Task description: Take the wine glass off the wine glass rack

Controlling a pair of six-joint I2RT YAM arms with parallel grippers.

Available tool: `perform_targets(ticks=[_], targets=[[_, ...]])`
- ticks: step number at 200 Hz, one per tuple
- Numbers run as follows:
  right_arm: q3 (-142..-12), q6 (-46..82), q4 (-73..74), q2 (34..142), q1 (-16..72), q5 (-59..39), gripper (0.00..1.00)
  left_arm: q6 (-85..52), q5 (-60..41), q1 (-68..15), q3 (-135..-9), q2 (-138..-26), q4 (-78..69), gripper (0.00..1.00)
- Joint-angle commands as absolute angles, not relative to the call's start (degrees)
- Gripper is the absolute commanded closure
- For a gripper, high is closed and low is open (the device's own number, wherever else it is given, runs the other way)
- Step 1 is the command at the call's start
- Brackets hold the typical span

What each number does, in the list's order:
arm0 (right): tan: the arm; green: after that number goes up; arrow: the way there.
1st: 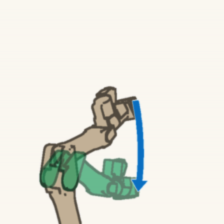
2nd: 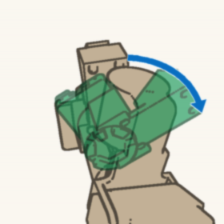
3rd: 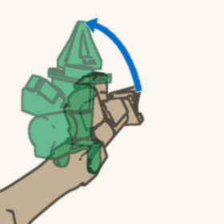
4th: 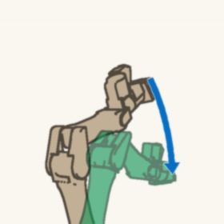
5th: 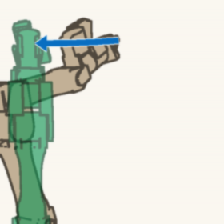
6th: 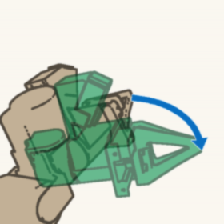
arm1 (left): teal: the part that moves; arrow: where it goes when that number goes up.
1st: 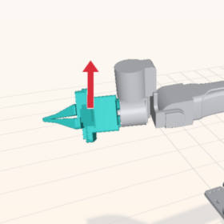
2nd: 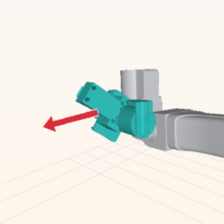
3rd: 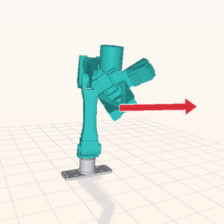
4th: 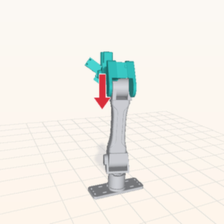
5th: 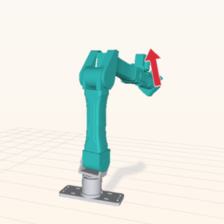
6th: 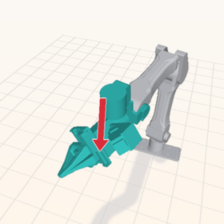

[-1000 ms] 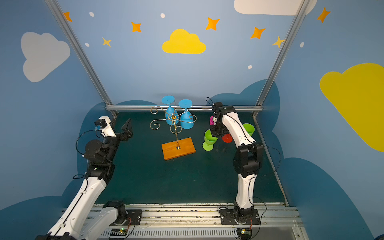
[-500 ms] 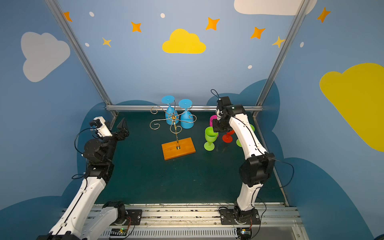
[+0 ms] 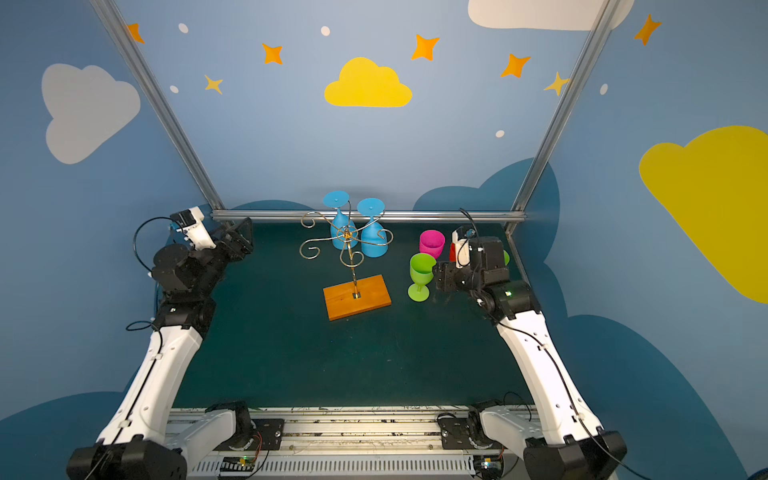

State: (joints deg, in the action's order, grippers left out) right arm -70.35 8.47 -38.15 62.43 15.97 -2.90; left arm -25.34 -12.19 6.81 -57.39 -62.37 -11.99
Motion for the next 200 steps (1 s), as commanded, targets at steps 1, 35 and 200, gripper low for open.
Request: perform_targets(ticks=[1,35,200], targets=[[-68.78,7.19,-32.88,59.75,15.73,-3.70,0.22,-31.96,-24.93,7.57,-62.92,-67.52,-7.62,0.16],[-65.39,7.35,-33.63,56.35,15.69,-2.71,0.22,-40.86,-39.30,8.96,-74.81,-80.01,-6.61,0.26],[-60.86,8.90,-36.72,47.71,15.50,-1.23,0.22,-48.22,-56.91,-0.47,-122.03,-120.48,7.07,0.44]])
